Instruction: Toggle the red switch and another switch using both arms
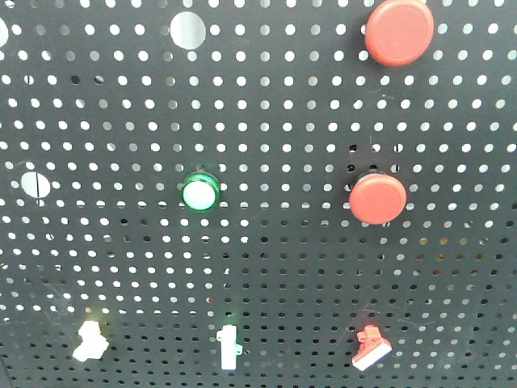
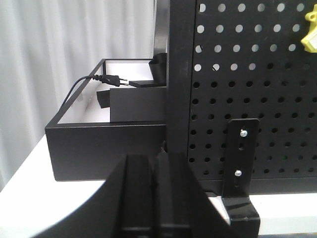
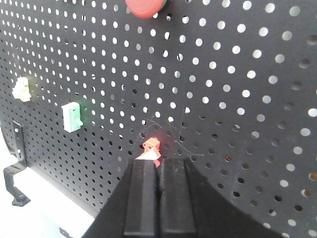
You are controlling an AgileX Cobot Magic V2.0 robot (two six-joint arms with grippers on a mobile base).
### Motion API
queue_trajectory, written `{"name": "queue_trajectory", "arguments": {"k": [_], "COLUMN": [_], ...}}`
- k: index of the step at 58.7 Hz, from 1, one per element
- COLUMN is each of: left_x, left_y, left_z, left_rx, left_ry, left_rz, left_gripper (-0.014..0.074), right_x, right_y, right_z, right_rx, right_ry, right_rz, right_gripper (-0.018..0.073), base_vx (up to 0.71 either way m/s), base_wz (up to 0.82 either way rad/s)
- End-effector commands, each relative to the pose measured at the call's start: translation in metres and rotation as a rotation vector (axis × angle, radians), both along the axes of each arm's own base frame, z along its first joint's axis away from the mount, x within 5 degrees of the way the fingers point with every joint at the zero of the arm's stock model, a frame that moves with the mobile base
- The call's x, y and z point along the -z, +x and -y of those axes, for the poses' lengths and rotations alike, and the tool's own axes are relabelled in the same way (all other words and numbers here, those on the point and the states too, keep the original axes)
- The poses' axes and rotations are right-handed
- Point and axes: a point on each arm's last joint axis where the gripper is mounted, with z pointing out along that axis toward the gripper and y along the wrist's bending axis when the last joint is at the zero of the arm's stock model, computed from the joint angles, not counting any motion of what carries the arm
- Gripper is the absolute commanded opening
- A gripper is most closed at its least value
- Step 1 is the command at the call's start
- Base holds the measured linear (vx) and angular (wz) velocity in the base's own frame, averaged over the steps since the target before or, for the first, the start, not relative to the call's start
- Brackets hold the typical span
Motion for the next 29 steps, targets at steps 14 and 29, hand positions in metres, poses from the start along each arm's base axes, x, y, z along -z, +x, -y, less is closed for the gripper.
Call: {"name": "queue_trajectory", "arguments": {"k": [14, 29], "left_x": [-0.002, -0.002], "left_y": [-0.001, -0.001], "left_z": [0.0, 0.0], "left_rx": [0.003, 0.003], "left_ry": [-0.016, -0.016], "left_rz": [0.087, 0.087], "left_gripper": [0.0003, 0.0003], "right_x": [0.084, 0.129], "right_y": [0.024, 0.004], "right_z": [0.012, 0.036], "right_rx": [0.266, 0.514], "right_ry": [0.129, 0.187], "right_rz": [0.029, 0.149], "right_gripper": [-0.0006, -0.0006], "base_vx": [0.0, 0.0], "base_wz": [0.0, 0.0]}}
